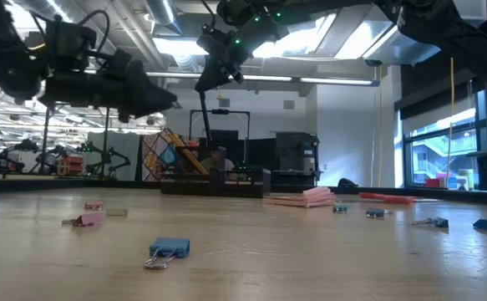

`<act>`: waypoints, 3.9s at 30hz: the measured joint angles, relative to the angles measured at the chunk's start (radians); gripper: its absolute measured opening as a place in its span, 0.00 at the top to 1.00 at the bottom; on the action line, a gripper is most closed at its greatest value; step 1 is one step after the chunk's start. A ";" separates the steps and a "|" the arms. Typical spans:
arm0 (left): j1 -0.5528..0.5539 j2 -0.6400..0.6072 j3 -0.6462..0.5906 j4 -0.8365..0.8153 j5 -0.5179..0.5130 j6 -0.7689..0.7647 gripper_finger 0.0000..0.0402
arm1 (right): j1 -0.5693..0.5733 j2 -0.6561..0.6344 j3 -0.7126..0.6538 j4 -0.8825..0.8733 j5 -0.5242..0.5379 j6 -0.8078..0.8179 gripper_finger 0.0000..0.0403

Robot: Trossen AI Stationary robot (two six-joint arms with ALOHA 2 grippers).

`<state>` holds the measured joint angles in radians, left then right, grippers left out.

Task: Pick and place office supplies into organizer
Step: Put the black pen into the black desk organizer, then put the red scissors into the black desk organizer

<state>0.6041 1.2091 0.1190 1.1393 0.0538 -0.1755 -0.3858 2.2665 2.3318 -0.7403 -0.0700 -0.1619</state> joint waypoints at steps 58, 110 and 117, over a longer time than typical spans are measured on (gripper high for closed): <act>0.000 -0.251 -0.032 -0.016 0.184 -0.100 0.54 | -0.016 0.124 0.000 -0.038 -0.028 0.082 0.80; 0.000 -0.251 -0.032 -0.015 0.210 -0.102 0.54 | 0.074 -0.672 -0.778 -0.536 0.069 -0.102 0.78; 0.000 -0.251 -0.032 -0.015 0.209 -0.102 0.54 | 0.091 -0.774 -1.152 -0.302 0.069 -0.172 0.78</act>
<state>0.6040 0.9581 0.0868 1.1248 0.2631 -0.2779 -0.2947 1.4921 1.1793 -1.0426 -0.0006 -0.3335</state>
